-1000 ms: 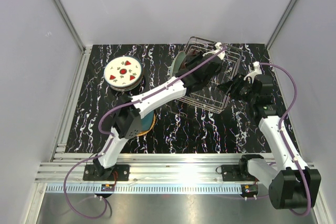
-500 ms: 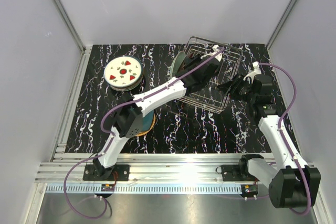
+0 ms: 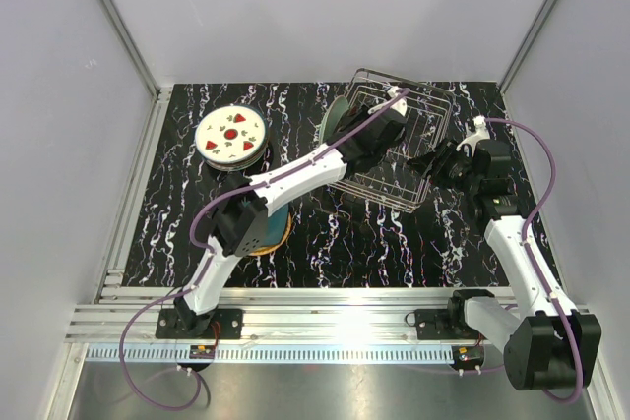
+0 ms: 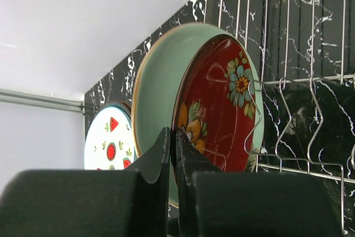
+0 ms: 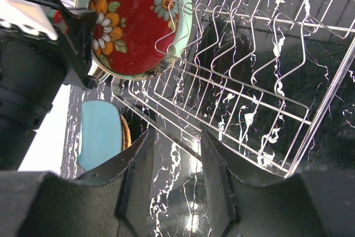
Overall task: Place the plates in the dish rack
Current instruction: Insert the plate into the dish rack
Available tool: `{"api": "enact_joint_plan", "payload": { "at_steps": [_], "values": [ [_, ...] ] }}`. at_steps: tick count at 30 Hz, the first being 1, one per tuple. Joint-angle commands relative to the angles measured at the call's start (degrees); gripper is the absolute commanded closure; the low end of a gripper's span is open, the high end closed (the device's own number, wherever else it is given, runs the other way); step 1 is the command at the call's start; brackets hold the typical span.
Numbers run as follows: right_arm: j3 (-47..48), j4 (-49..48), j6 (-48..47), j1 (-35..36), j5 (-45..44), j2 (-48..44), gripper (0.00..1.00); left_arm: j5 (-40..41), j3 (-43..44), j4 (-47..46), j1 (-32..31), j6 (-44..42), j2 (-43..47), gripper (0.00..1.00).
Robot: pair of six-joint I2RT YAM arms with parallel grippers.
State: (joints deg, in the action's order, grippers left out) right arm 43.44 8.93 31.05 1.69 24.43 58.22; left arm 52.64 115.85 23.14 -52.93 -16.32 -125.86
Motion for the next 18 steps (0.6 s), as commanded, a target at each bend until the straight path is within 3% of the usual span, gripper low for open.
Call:
{"api": "enact_joint_plan", "payload": {
  "at_steps": [1, 6, 10, 14, 18],
  "values": [
    [0.6, -0.8, -1.2, -0.1, -1.3, 0.2, 0.54, 0.5, -0.1, -2.2, 0.8, 2.8, 0.7, 0.97],
    [0.6, -0.6, -1.2, -0.1, -1.5, 0.2, 0.53, 0.6, -1.0, -2.0, 1.2, 3.1, 0.8, 0.96],
    [0.6, -0.5, -1.2, 0.0, -1.7, 0.2, 0.53, 0.6, -1.2, -2.1, 1.3, 3.2, 1.1, 0.9],
    [0.6, -0.5, -1.3, -0.1, -1.7, 0.3, 0.52, 0.7, -1.4, -2.0, 1.5, 3.0, 1.3, 0.77],
    [0.5, -0.5, -1.2, 0.0, -1.8, 0.4, 0.51, 1.0, -2.0, -2.5, 1.7, 2.9, 1.6, 0.72]
  ]
}}
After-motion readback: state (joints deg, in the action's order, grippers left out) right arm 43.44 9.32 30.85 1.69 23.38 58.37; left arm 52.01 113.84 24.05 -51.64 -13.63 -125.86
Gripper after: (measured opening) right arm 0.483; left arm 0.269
